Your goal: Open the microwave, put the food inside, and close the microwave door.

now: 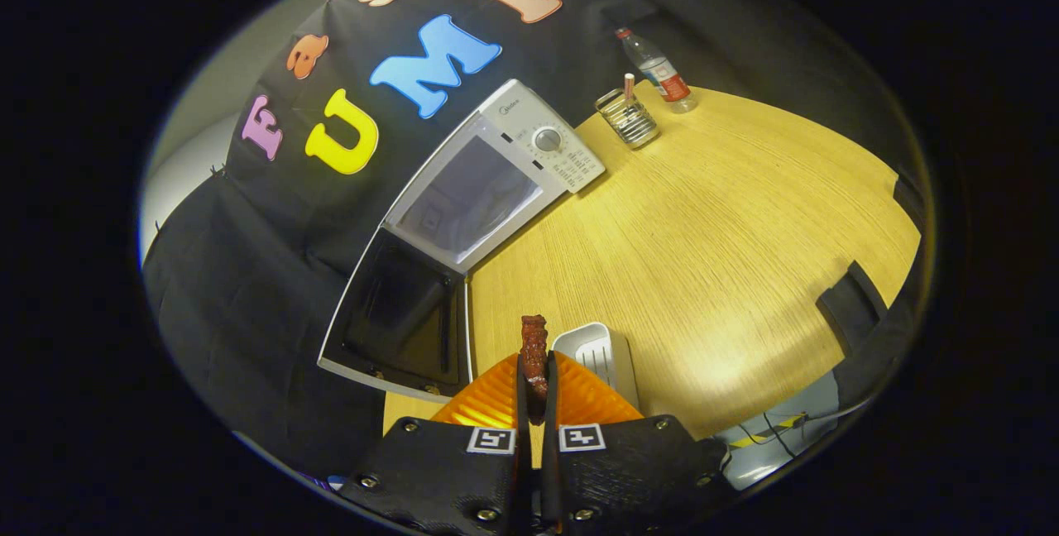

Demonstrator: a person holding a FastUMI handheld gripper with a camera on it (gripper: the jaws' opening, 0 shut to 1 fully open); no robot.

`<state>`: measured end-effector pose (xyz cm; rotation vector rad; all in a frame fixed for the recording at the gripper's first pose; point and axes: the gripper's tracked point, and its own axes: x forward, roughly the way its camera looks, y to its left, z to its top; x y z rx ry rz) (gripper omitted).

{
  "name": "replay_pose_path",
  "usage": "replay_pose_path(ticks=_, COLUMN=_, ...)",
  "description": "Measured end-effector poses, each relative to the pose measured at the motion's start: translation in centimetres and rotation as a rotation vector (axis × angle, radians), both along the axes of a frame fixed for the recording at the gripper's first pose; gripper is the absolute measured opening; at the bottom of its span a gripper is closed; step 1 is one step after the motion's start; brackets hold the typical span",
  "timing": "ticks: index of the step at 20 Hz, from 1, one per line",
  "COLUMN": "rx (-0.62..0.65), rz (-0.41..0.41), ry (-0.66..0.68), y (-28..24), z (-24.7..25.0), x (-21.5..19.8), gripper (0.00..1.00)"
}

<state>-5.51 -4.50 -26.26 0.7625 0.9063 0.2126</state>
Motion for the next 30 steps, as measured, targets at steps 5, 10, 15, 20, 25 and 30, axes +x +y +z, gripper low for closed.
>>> replay_pose_path(ticks=5, rx=0.009, rz=0.023, ry=-0.045, y=2.0, z=0.5, x=4.5, gripper=0.05)
replay_pose_path(ticks=10, rx=0.033, rz=0.036, ry=-0.087, y=4.4, z=0.6, x=9.0, gripper=0.05)
replay_pose_path(ticks=15, rx=0.055, rz=0.012, ry=-0.118, y=6.7, z=0.3, x=13.4, gripper=0.05)
replay_pose_path(ticks=20, rx=0.039, rz=-0.028, ry=-0.184, y=9.1, z=0.5, x=17.6, gripper=0.05)
replay_pose_path(ticks=25, rx=0.013, rz=-0.057, ry=-0.209, y=11.3, z=-1.1, x=21.2, gripper=0.05)
replay_pose_path(ticks=30, rx=0.001, rz=-0.088, ry=-0.223, y=13.0, z=-2.8, x=24.6, gripper=0.05)
